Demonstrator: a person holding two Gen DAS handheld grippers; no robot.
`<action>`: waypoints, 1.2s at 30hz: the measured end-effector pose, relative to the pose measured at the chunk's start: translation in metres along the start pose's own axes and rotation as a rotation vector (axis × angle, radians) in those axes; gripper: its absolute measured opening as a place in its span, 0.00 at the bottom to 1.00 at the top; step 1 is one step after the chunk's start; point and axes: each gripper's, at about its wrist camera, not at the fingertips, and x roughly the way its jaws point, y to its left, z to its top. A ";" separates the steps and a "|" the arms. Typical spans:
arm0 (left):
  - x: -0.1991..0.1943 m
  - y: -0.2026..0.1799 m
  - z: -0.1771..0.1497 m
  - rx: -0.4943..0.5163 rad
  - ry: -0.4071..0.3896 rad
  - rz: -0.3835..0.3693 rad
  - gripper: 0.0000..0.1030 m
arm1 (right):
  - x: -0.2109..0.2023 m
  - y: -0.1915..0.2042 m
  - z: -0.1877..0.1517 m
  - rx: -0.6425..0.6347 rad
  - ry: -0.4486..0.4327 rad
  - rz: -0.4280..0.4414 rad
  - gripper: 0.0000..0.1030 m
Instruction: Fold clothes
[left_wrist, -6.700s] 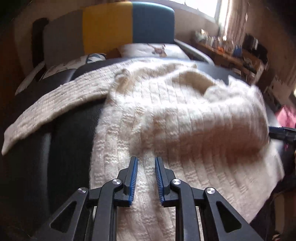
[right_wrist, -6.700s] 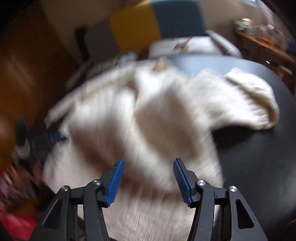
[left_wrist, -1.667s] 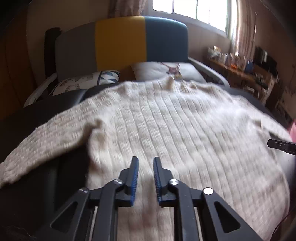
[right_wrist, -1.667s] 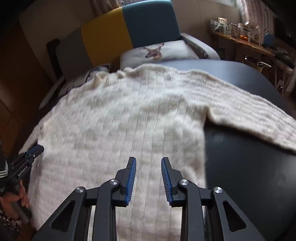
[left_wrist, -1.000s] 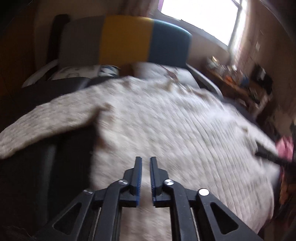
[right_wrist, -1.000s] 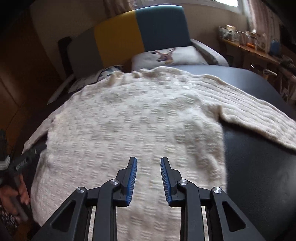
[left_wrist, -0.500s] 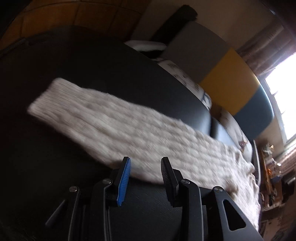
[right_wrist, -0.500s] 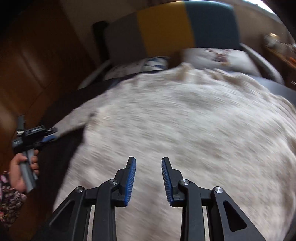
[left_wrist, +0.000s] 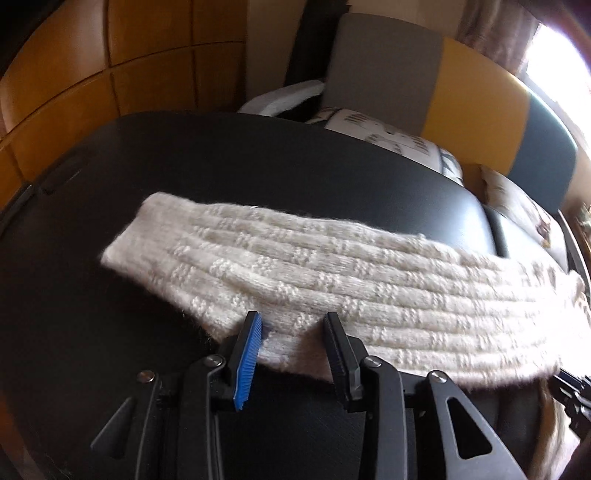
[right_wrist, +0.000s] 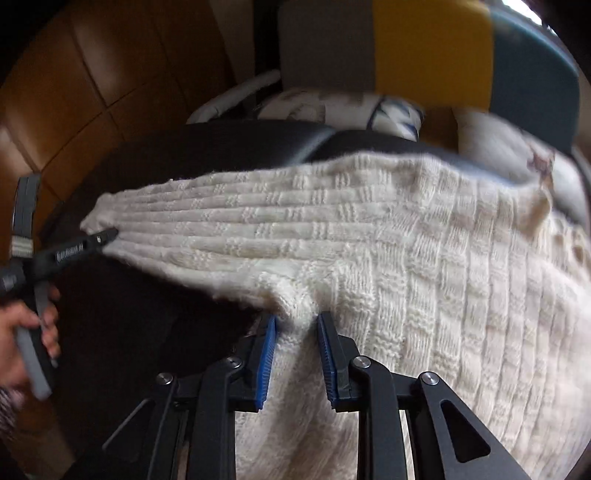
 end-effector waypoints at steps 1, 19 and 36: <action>0.002 -0.001 0.002 0.010 -0.003 0.012 0.35 | 0.000 0.002 -0.001 -0.002 -0.004 -0.006 0.24; -0.085 -0.133 -0.137 0.051 0.109 -0.639 0.30 | -0.007 -0.018 0.002 -0.059 0.088 0.205 0.04; -0.121 -0.122 -0.178 0.099 -0.023 -0.524 0.27 | -0.081 -0.063 -0.030 0.168 -0.059 0.218 0.13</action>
